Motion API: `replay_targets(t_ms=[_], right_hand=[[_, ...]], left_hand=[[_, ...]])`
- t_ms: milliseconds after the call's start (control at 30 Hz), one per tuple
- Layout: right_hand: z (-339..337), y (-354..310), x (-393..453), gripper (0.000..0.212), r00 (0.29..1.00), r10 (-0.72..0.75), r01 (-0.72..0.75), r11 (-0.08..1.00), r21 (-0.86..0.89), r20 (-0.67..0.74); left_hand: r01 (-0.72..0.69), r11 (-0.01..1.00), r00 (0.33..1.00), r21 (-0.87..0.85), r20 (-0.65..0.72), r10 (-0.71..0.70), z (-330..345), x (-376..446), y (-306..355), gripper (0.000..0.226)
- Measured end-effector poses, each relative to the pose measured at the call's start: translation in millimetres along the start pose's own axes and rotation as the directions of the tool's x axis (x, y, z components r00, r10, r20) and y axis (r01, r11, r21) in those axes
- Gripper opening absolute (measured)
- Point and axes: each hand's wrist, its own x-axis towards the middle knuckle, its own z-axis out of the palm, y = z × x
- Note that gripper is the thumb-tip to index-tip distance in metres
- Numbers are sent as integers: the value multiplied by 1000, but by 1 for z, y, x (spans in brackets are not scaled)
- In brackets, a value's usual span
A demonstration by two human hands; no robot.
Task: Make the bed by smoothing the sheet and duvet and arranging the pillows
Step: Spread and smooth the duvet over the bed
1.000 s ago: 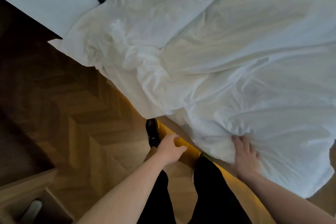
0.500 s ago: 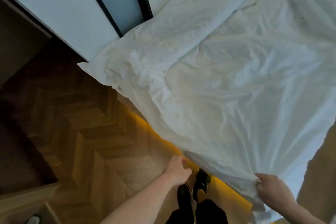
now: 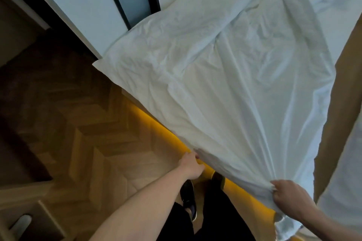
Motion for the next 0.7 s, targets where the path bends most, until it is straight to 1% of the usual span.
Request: replay_targets(t_ms=[133, 233, 300, 400, 500, 533, 567, 600, 633, 700], right_hand=[[14, 15, -18, 11, 998, -25, 28, 998, -53, 61], [28, 28, -19, 10, 993, -61, 66, 997, -41, 104], [31, 37, -15, 11, 988, -97, 102, 994, -38, 123], [34, 59, -9, 12, 969, -192, 204, 977, -67, 156], [43, 84, -9, 15, 944, -229, 262, 958, -115, 239], [47, 92, -10, 17, 937, -216, 257, 959, -123, 275], [52, 101, -8, 24, 929, -181, 236, 962, -140, 323], [56, 110, -6, 37, 919, -158, 220, 966, -138, 362], [58, 117, -5, 47, 908, -130, 195, 972, -129, 399], [57, 128, -3, 56, 892, -78, 120, 991, -67, 445]], left_hand=[[-25, 1000, 999, 1, -49, 25, 21, -15, 5, 49], [-36, 999, 996, -26, -77, 34, 37, -24, 13, 49], [-17, 999, 995, -38, -102, 13, 47, -31, 18, 49], [36, 997, 992, -75, -118, -45, 68, -43, 29, 44], [68, 993, 988, -94, -134, -81, 96, -56, 42, 31], [82, 991, 987, -103, -129, -95, 106, -59, 45, 29], [88, 991, 987, -105, -122, -100, 117, -62, 49, 31], [90, 990, 988, -105, -118, -102, 127, -63, 52, 37], [98, 990, 988, -104, -112, -110, 136, -64, 54, 42], [107, 988, 987, -115, -107, -119, 150, -64, 58, 46]])
